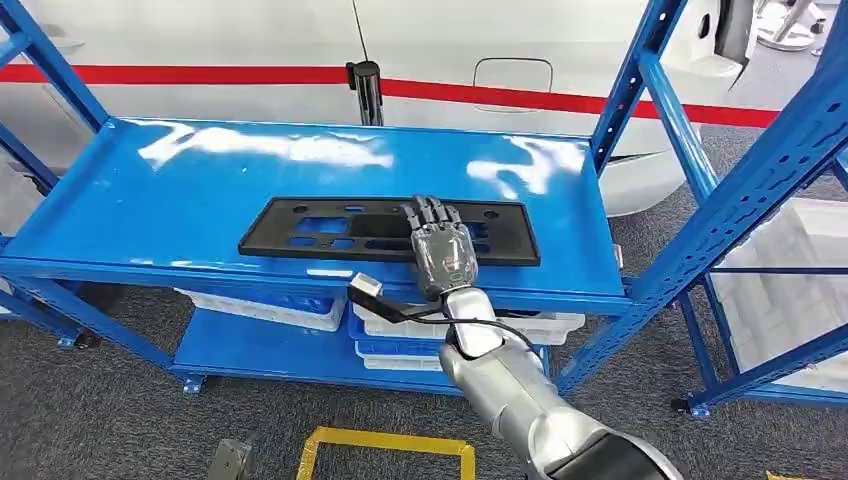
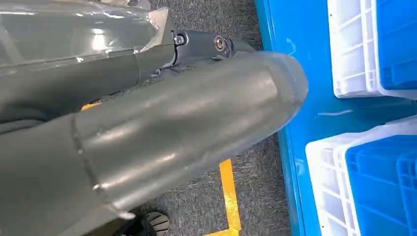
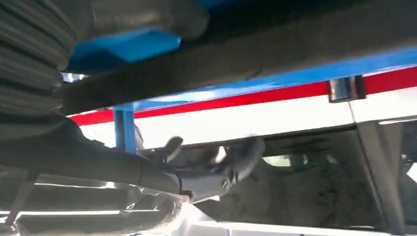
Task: Take the parts from the cabinet and place them on the table.
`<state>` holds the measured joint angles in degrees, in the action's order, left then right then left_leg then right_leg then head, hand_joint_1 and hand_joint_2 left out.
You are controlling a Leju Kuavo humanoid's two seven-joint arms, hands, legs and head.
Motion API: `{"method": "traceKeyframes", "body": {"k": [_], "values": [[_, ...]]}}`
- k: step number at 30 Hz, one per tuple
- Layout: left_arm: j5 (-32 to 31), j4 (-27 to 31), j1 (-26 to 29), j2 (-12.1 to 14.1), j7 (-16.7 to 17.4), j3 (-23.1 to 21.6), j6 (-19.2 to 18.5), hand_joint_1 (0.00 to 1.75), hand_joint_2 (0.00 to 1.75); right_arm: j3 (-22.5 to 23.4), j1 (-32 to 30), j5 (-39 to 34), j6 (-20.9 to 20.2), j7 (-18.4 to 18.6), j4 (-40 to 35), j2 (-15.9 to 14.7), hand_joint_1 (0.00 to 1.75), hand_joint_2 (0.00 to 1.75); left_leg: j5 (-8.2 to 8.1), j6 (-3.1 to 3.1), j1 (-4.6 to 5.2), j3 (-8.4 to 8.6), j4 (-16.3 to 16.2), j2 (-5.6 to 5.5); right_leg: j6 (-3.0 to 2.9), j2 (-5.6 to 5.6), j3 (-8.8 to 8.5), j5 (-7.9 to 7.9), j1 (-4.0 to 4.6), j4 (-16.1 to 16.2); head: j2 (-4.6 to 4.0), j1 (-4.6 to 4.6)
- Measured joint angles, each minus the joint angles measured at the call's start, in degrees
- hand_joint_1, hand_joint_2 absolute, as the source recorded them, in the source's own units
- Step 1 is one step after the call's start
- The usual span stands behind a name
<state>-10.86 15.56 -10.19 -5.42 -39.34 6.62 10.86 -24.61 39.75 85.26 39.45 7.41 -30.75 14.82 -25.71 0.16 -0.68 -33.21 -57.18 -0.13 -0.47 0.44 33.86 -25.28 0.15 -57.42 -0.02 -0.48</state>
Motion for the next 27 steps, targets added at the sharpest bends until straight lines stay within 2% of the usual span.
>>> {"method": "traceKeyframes", "body": {"k": [3, 5, 8, 10, 11, 13, 14, 18, 21, 23, 27], "values": [[-0.11, 0.0, -0.02, -0.05, 0.24, 0.02, 0.0, 0.0, 0.0, 0.0, -0.85, 0.35, 0.02, -1.27, -0.68, 0.24, 1.55, 1.75, 0.0, 0.0, 0.0, -0.01, 0.0, 0.0, 0.0, 0.0, 0.0, 0.0, 0.0, 0.0, 0.0, 0.0], [-0.2, 0.0, -0.07, -0.11, 0.28, 0.02, -0.02, 0.0, 0.0, 0.0, -1.28, 0.59, 0.04, -1.64, -1.31, 0.28, 1.71, 1.75, 0.0, 0.0, 0.01, 0.0, 0.0, 0.0, 0.0, 0.0, 0.01, 0.0, -0.01, 0.0, 0.0, 0.0], [-0.77, 0.0, -0.14, -0.2, 0.66, 0.02, -0.13, 0.0, 0.0, 0.02, -2.03, 0.85, 0.24, -2.34, -2.78, 0.26, 1.66, 1.75, -0.01, 0.0, 0.01, 0.0, 0.0, 0.0, 0.0, 0.0, 0.01, 0.0, -0.01, 0.01, 0.0, 0.0], [-1.18, 0.0, -0.38, -0.33, 1.05, 0.02, -0.2, 0.0, 0.0, 0.18, -2.64, 1.03, 0.35, -2.56, -3.91, 0.22, 1.69, 1.75, -0.01, 0.0, 0.01, 0.0, 0.0, 0.0, 0.0, 0.0, 0.01, 0.0, -0.01, 0.01, 0.0, 0.02], [-1.25, 0.0, -0.52, -0.39, 1.27, 0.02, -0.2, 0.0, 0.0, 0.33, -2.93, 1.07, 0.39, -2.58, -4.46, 0.11, 1.64, 1.75, -0.01, 0.0, 0.01, -0.01, 0.0, -0.01, 0.0, 0.0, 0.01, 0.0, -0.01, 0.01, 0.0, 0.0], [-1.29, 0.0, -0.72, -0.46, 1.51, 0.02, -0.2, 0.0, 0.0, 0.46, -3.41, 1.33, 0.41, -2.84, -5.27, -0.04, 1.71, 1.75, -0.01, 0.0, 0.01, 0.0, 0.0, 0.0, 0.0, 0.0, 0.01, 0.0, -0.01, 0.01, 0.0, 0.0], [-1.31, 0.0, -0.79, -0.46, 1.62, 0.02, -0.22, 0.0, 0.0, 0.5, -3.64, 1.42, 0.41, -2.89, -5.6, -0.09, 1.66, 1.75, 0.0, 0.0, 0.01, 0.0, 0.0, 0.0, 0.0, 0.0, 0.01, 0.0, -0.01, 0.01, 0.0, 0.0], [-1.86, 0.0, -0.9, -0.53, 1.95, 0.02, -0.35, 0.0, 0.0, 1.03, -4.32, 1.81, 0.44, -2.91, -6.76, -0.24, 1.71, 1.75, 0.0, 0.0, 0.01, 0.01, 0.0, 0.0, 0.0, 0.0, 0.01, 0.0, -0.01, 0.01, 0.0, 0.0], [-1.99, 0.0, -1.05, -0.64, 2.1, 0.02, -0.37, 0.0, 0.0, 1.57, -4.86, 2.03, 0.44, -2.95, -7.52, -0.46, 1.68, 1.75, 0.0, 0.0, 0.01, 0.01, 0.0, -0.01, 0.0, 0.0, 0.01, 0.0, -0.01, 0.01, 0.0, 0.0], [-2.01, 0.0, -1.14, -0.7, 2.19, 0.02, -0.37, 0.0, 0.0, 1.86, -5.06, 2.03, 0.44, -3.19, -7.93, -0.68, 1.75, 1.75, 0.0, 0.0, 0.01, 0.0, 0.0, -0.01, 0.0, 0.0, 0.0, 0.0, -0.01, 0.01, 0.0, 0.0], [-2.34, 0.0, -1.26, -0.79, 2.47, 0.02, -0.35, 0.0, 0.0, 3.11, -5.73, 0.46, 0.44, -5.12, -9.36, -0.92, 1.75, 1.75, 0.0, 0.0, 0.01, 0.0, -0.01, -0.01, 0.0, 0.0, 0.0, 0.0, -0.01, 0.01, 0.0, 0.0]]}}
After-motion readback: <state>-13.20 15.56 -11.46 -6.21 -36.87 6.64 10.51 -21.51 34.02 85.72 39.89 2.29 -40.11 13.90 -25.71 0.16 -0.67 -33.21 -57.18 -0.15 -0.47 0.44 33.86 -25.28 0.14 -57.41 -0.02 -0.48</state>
